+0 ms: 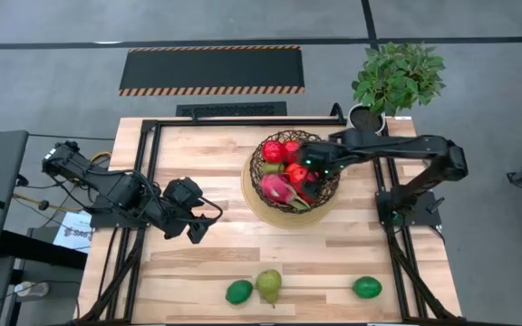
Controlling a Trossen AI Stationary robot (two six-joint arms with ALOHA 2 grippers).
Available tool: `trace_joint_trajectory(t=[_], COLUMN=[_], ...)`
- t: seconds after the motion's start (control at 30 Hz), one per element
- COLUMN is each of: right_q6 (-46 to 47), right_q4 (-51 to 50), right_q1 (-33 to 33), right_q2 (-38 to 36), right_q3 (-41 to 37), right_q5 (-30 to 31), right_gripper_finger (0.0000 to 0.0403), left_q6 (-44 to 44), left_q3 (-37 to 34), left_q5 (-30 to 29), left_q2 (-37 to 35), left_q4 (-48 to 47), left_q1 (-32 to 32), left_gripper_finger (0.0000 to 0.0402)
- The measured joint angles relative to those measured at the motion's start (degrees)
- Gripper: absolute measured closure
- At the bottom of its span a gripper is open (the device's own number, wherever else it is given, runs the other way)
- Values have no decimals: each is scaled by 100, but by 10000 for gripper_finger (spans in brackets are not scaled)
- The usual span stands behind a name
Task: Build produce basket
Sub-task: Put the green pear into the black basket
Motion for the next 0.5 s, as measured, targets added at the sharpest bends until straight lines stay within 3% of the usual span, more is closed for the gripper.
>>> trace_joint_trajectory(t=[0.23,0.5], right_q6=[838,1778], right_q4=[9,1810], right_q1=[733,2179], right_q2=[-276,65], right_q3=[10,9], right_q5=[46,304], right_gripper_finger=[10,5], left_q6=[-58,-83], left_q3=[0,0], left_q5=[199,509], left_q2=[-1,2], left_q4=[28,275], left_q1=[-2,-2], left_gripper_finger=[77,77])
